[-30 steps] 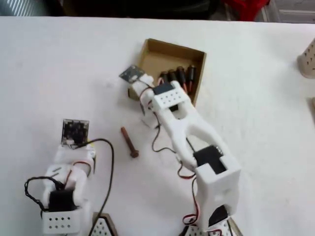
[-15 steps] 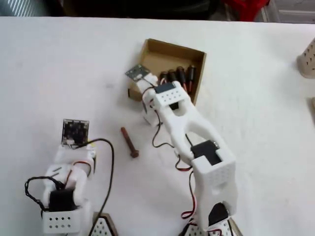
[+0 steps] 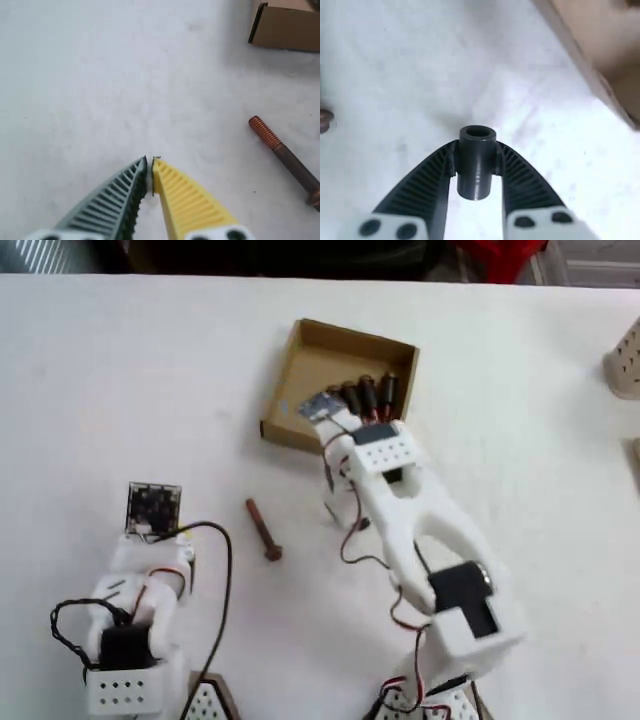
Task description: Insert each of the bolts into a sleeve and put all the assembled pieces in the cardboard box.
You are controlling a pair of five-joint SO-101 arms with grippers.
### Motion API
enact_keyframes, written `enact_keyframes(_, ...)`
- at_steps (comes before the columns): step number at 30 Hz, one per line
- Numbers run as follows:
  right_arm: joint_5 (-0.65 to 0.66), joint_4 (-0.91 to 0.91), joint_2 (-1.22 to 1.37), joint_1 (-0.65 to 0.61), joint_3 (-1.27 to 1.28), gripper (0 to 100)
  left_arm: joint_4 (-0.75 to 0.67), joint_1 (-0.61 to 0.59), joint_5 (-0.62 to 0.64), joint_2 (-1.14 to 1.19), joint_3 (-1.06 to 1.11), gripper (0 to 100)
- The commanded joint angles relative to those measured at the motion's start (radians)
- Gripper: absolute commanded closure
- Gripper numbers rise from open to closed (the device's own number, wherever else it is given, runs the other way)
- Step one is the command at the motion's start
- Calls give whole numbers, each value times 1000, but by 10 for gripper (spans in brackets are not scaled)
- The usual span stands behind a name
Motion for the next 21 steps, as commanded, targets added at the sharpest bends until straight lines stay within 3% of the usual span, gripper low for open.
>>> enact_keyframes(1,-35,-4,-200,51,155,981,-12,33,-6,-10,-3,954)
enact_keyframes(8,-37,-84,-407,128,390,981,-127,137,-3,147,-8,954)
enact_keyframes(13,-37,-84,-532,186,463,981,-169,153,31,414,-137,954)
enact_keyframes(21,-37,-99,-553,302,488,981,-163,337,44,888,-373,954)
